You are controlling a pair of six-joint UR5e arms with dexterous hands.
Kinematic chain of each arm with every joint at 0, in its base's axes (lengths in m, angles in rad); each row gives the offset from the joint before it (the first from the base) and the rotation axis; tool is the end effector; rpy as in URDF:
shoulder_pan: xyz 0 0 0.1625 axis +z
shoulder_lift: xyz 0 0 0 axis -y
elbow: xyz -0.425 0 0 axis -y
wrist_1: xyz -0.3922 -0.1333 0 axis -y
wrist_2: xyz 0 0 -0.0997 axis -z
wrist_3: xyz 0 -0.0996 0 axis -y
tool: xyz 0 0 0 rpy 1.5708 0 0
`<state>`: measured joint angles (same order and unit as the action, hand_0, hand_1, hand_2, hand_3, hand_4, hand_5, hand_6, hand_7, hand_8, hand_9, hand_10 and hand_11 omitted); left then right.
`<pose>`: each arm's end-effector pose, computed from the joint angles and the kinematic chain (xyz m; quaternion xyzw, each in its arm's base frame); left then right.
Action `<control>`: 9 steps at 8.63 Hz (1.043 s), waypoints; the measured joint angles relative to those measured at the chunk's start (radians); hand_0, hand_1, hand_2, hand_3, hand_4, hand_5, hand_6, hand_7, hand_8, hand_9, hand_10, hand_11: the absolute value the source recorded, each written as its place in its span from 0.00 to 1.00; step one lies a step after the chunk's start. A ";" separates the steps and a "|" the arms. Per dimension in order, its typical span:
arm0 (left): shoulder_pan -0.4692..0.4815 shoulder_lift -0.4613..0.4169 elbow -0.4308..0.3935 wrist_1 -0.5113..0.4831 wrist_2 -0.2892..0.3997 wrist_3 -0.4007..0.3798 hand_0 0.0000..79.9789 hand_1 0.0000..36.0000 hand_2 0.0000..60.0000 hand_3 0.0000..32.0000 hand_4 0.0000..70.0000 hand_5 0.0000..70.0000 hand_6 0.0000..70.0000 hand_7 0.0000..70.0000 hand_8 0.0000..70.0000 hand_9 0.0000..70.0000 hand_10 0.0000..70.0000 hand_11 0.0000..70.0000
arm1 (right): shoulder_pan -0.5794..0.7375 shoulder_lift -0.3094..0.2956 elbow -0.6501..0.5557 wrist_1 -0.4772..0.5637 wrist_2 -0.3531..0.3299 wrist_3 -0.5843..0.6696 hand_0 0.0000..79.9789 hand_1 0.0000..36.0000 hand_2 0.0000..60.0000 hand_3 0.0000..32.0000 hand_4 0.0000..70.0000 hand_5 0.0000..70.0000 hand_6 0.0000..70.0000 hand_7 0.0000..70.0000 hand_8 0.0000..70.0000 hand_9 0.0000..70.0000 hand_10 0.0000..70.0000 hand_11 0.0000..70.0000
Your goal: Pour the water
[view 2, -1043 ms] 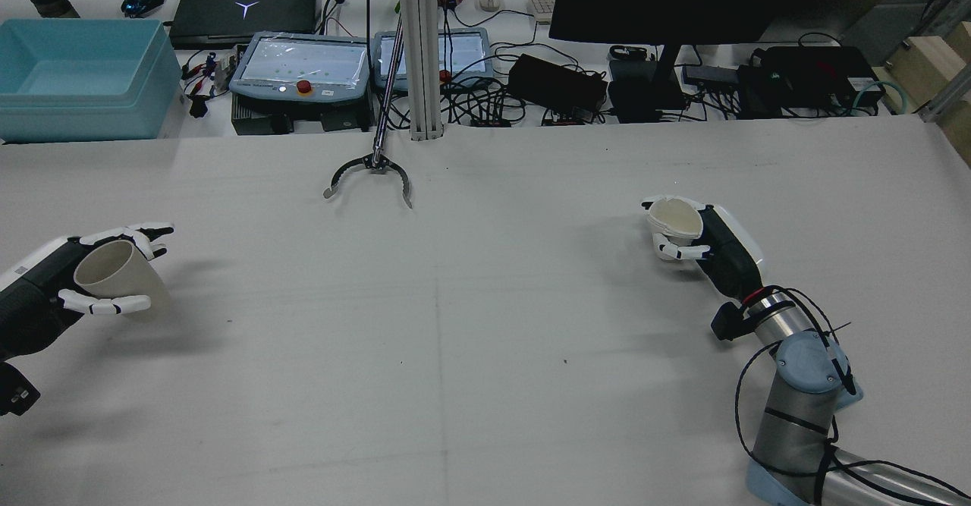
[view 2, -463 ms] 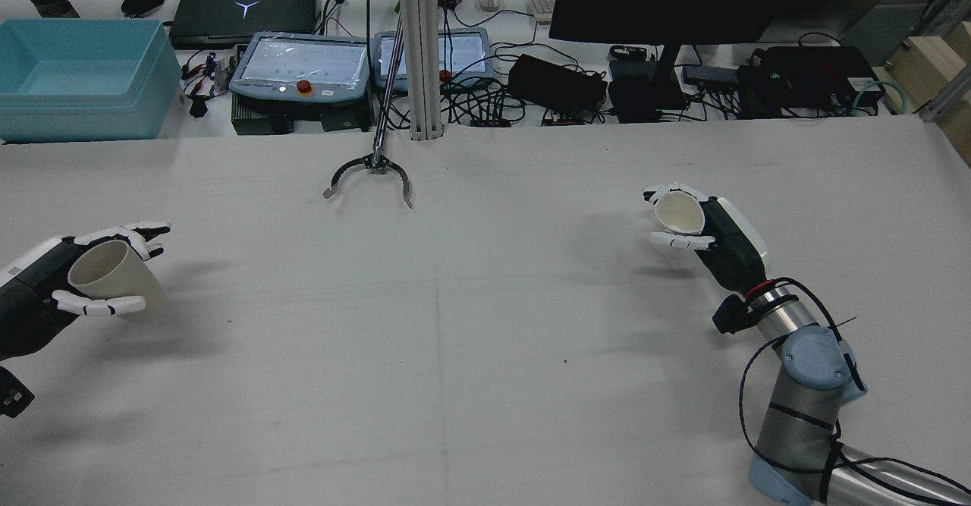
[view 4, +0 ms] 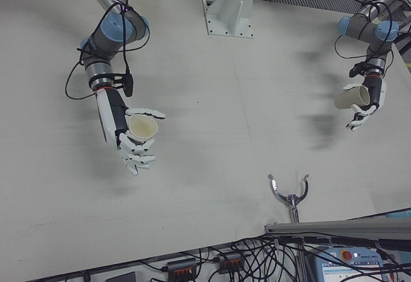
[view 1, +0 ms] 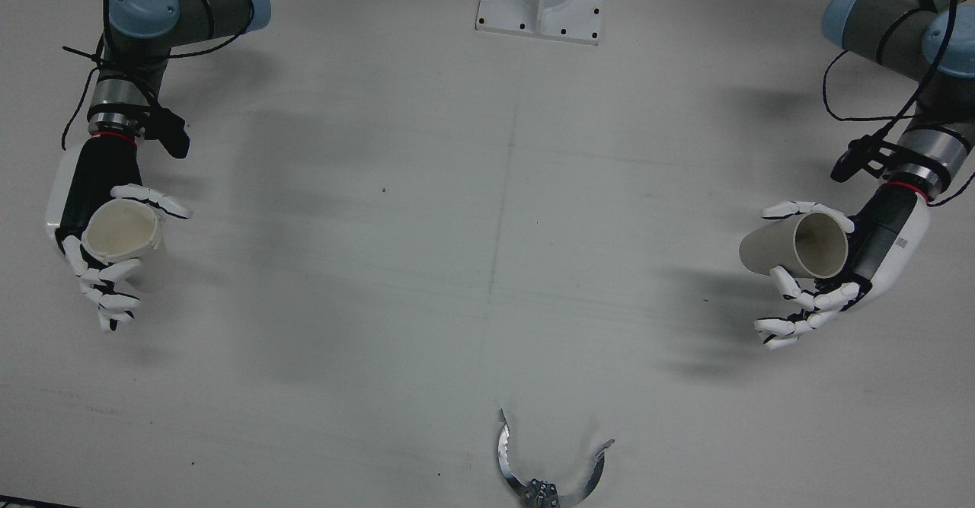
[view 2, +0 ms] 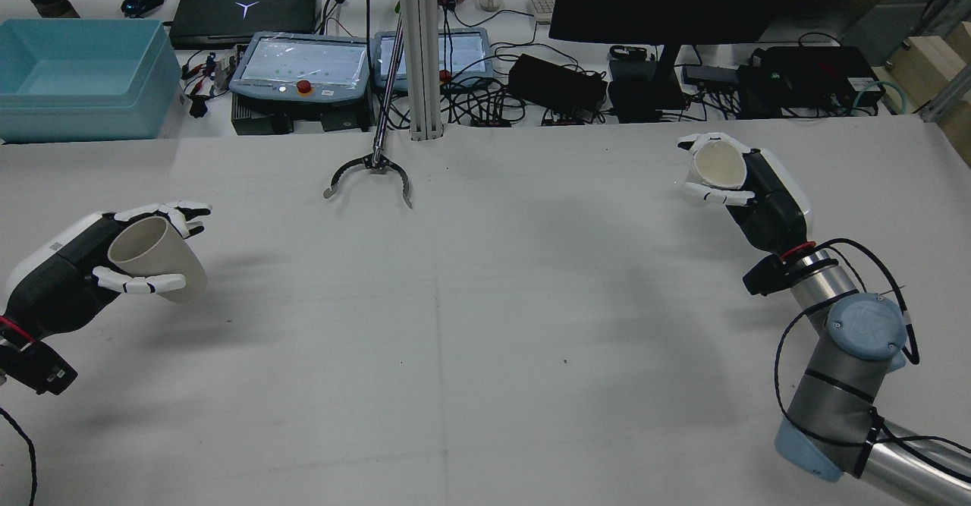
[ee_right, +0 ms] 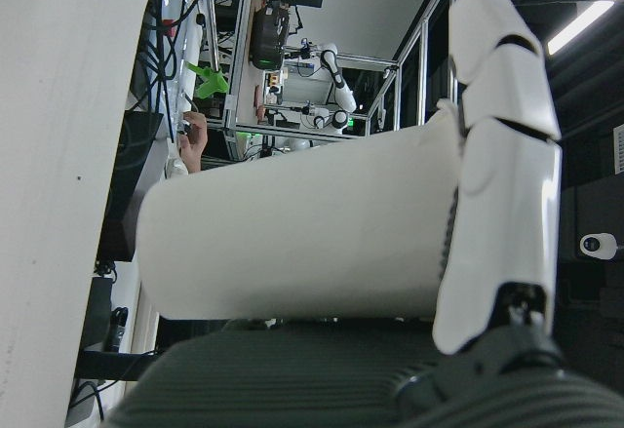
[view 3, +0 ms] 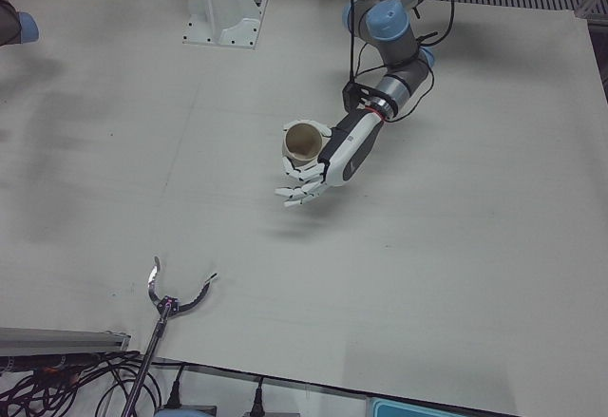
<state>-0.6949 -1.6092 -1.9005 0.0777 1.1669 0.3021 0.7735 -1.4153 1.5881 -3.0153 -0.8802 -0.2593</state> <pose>0.2725 -0.4517 0.5154 -0.1074 0.7875 -0.5760 0.1913 -0.2596 -0.5285 0.5876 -0.0074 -0.7833 0.6199 0.0465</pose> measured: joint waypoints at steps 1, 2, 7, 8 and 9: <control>0.001 -0.040 -0.009 0.033 0.005 -0.001 0.66 1.00 1.00 0.00 0.72 1.00 0.26 0.40 0.15 0.23 0.16 0.26 | 0.019 -0.010 0.034 -0.002 -0.003 0.000 0.79 0.74 0.30 0.00 0.30 0.75 0.38 0.53 0.24 0.36 0.10 0.19; 0.002 -0.093 -0.017 0.076 0.013 -0.006 0.66 1.00 1.00 0.00 0.71 1.00 0.26 0.40 0.15 0.24 0.16 0.26 | 0.039 -0.019 0.074 -0.013 -0.011 -0.001 0.80 0.77 0.33 0.00 0.30 0.77 0.39 0.54 0.24 0.36 0.10 0.19; 0.122 -0.393 0.007 0.299 0.062 -0.006 0.64 1.00 1.00 0.00 0.69 1.00 0.27 0.41 0.16 0.25 0.16 0.27 | 0.093 -0.026 0.177 -0.111 -0.080 -0.002 0.68 1.00 1.00 0.00 0.46 1.00 0.58 0.76 0.36 0.51 0.15 0.26; 0.160 -0.438 0.010 0.329 0.064 -0.004 0.64 1.00 1.00 0.00 0.69 1.00 0.27 0.41 0.16 0.26 0.17 0.27 | 0.096 -0.026 0.184 -0.115 -0.082 -0.004 0.69 1.00 1.00 0.00 0.46 1.00 0.58 0.76 0.35 0.50 0.14 0.25; 0.193 -0.486 0.022 0.355 0.064 -0.002 0.64 1.00 1.00 0.00 0.68 1.00 0.27 0.42 0.17 0.26 0.17 0.27 | 0.096 -0.023 0.197 -0.127 -0.083 -0.008 0.71 1.00 1.00 0.00 0.44 1.00 0.57 0.76 0.33 0.48 0.14 0.24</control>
<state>-0.5022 -2.0952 -1.8784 0.4329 1.2308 0.3002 0.8697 -1.4385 1.7850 -3.1425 -0.9628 -0.2670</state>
